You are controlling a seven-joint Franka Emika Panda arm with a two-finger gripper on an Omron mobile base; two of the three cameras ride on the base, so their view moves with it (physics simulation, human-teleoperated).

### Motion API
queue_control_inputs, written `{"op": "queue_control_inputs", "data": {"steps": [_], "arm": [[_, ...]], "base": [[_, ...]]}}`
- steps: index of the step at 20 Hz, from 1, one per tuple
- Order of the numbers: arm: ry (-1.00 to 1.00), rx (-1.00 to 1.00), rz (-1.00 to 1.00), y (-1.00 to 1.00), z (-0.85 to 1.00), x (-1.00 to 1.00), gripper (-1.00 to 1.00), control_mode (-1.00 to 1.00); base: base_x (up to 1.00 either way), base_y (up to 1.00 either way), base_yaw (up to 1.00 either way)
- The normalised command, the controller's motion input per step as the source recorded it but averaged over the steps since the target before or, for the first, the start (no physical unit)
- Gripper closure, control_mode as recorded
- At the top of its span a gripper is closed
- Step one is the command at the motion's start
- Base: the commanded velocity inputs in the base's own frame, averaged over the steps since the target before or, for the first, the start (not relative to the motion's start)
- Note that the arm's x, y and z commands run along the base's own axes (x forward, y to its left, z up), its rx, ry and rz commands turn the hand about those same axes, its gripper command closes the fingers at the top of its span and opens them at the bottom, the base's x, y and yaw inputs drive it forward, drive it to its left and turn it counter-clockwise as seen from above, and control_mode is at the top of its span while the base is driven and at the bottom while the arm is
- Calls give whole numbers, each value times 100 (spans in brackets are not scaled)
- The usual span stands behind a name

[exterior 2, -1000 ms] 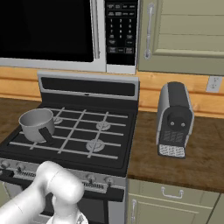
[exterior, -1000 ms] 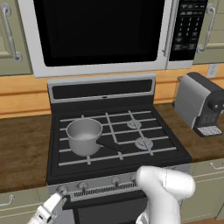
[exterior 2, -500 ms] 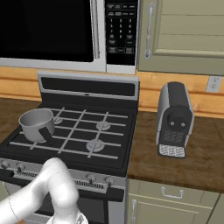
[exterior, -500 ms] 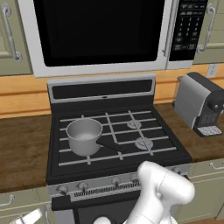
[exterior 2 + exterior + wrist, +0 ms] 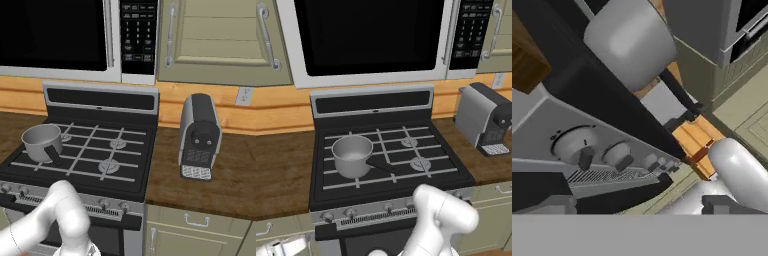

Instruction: Turn off the front left burner of the stove.

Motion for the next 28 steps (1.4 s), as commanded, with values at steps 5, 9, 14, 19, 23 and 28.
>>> {"op": "queue_control_inputs", "data": {"steps": [5, 9, 14, 19, 23, 28], "arm": [[2, 17, 61, -18, -14, -57, -100, -100], [-7, 17, 57, -74, 0, -18, -100, -100], [-21, 8, 59, -91, 14, 0, -100, -100], [-22, 6, 53, -76, 3, 0, -100, -100], [-15, 9, 29, -20, 0, 8, -100, -100], [0, 0, 0, 6, -1, 25, -100, -100]], "base": [[0, 0, 0], [0, 0, 0], [0, 0, 0], [0, 0, 0], [0, 0, 0], [0, 0, 0]]}}
